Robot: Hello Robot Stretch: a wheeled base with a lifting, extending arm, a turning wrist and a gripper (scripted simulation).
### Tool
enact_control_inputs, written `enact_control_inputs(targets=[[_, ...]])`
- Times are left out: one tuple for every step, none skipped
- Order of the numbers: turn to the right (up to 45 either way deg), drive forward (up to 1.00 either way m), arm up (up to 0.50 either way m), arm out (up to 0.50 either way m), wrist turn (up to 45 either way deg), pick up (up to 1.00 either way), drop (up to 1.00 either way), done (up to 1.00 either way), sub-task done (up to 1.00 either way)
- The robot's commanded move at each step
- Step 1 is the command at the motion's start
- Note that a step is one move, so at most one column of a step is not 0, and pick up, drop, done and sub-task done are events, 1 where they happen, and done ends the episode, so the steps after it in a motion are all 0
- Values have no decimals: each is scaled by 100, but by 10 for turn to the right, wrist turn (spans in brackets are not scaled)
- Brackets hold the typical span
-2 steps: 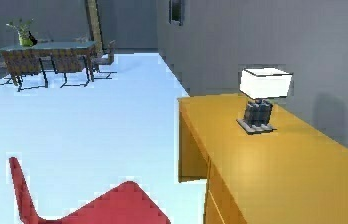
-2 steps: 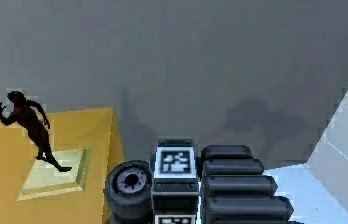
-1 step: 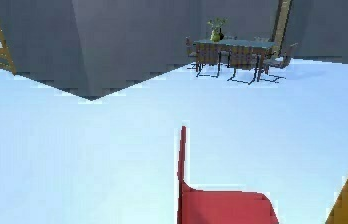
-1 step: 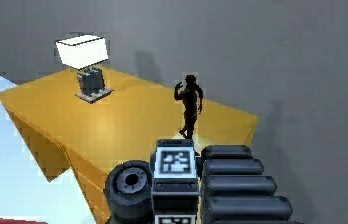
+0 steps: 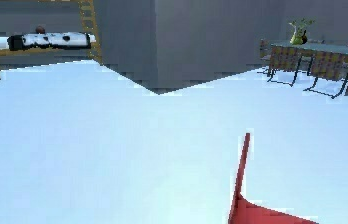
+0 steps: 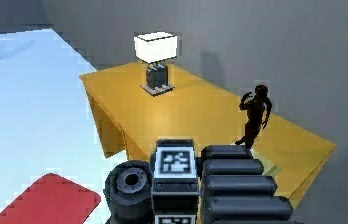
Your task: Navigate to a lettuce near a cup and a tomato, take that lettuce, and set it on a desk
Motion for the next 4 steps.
enact_control_inputs(targets=[[0, 0, 0, 48, 0, 0, 0, 0, 0], [0, 0, 0, 0, 450, 0, 0, 0, 0], [0, 0, 0, 0, 450, 0, 0, 0, 0], [0, 0, 0, 0, 390, 0, 0, 0, 0]])
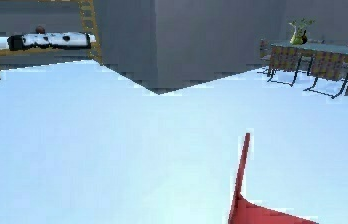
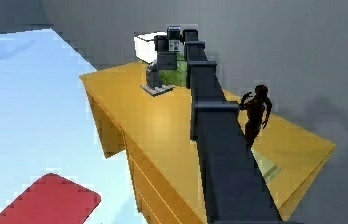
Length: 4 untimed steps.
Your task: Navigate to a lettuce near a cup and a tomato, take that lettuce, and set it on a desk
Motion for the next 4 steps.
enact_control_inputs(targets=[[0, 0, -24, 0, 0, 0, 0, 0, 0], [0, 0, 0, 0, 0, 0, 100, 0, 0], [0, 0, 0, -10, 0, 0, 0, 0, 0], [0, 0, 0, 0, 0, 0, 0, 100, 0]])
